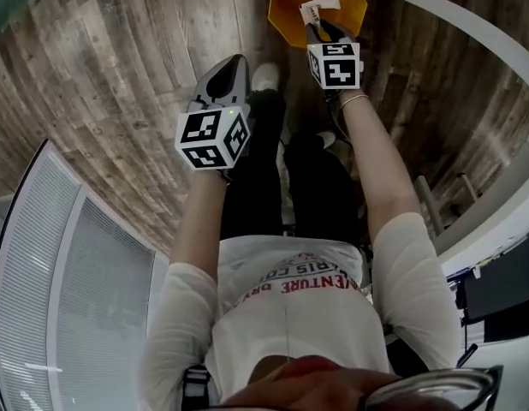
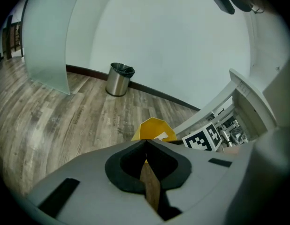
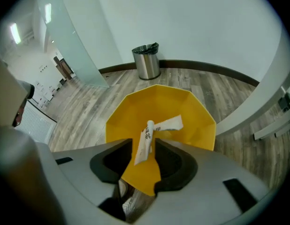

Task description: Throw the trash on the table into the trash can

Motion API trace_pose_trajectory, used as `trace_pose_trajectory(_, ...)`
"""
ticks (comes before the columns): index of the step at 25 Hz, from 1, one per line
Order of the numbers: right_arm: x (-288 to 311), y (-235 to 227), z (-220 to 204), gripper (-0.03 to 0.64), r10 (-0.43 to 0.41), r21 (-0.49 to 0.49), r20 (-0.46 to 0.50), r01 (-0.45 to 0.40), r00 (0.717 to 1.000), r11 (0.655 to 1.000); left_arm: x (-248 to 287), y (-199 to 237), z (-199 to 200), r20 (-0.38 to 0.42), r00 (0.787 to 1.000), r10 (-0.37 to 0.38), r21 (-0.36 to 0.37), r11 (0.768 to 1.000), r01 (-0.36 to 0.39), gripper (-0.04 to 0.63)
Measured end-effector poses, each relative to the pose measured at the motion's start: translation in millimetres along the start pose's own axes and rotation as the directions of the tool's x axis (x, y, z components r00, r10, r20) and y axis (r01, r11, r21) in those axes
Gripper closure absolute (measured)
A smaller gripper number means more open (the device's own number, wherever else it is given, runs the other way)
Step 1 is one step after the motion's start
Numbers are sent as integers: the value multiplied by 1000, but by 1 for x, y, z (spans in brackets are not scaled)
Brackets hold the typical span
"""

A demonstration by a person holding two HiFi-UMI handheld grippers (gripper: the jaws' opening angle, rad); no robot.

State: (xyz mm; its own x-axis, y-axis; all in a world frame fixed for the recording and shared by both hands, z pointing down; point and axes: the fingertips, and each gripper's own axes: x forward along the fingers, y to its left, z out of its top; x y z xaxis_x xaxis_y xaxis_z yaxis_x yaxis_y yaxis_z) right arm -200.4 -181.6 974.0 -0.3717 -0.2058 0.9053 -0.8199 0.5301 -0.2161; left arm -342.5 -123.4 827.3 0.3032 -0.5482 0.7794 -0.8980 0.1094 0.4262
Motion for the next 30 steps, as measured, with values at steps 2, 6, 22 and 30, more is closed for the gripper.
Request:
trace_pose_trajectory(2,-6,4,0,431,9,9,1,-9,1000,1000,-6,0,1,0,1000,13,8,1000,-13,572)
trace_pose_trajectory(6,-38,17,14,431,-16,-35,46,18,999,999,-22,-13,33,64,998,23,15,1000,-24,572)
trace_pose_trajectory(22,-404,54,132,584,-82,51,479,66,874,997,-207,-226,147,187,962,-198,228,961,154,572)
trace_pose_trajectory(30,-628,-5,119,584,-350,276,664,218,660,936,-279,-424,172,103,862,-497,539,756,371,572)
